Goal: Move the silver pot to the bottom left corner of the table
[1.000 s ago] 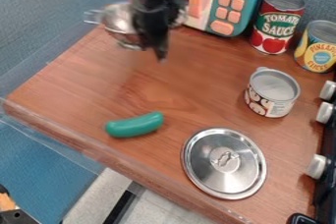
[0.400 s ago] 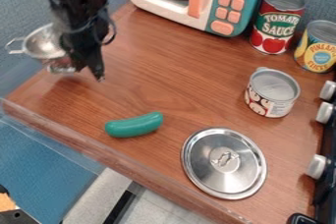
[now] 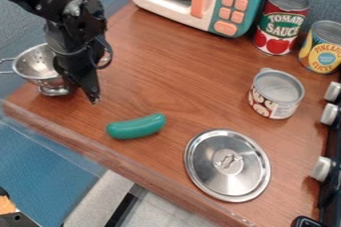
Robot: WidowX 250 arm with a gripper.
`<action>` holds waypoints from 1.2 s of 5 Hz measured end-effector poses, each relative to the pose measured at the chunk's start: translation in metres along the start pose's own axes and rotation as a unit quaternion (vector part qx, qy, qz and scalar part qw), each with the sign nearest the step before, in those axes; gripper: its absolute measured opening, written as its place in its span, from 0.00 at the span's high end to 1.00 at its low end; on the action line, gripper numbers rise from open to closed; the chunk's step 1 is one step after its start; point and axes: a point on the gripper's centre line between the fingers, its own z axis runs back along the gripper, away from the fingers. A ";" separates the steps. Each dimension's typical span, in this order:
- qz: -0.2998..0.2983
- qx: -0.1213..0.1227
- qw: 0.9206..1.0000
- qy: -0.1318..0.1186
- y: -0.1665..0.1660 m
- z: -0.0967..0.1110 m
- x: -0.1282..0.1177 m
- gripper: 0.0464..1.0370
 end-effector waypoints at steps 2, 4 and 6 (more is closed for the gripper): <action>0.001 -0.012 1.000 -0.004 -0.009 0.002 -0.007 0.92; 0.009 -0.009 1.000 0.004 -0.010 0.001 -0.007 0.42; -0.014 -0.019 1.000 0.001 -0.013 0.005 -0.003 0.03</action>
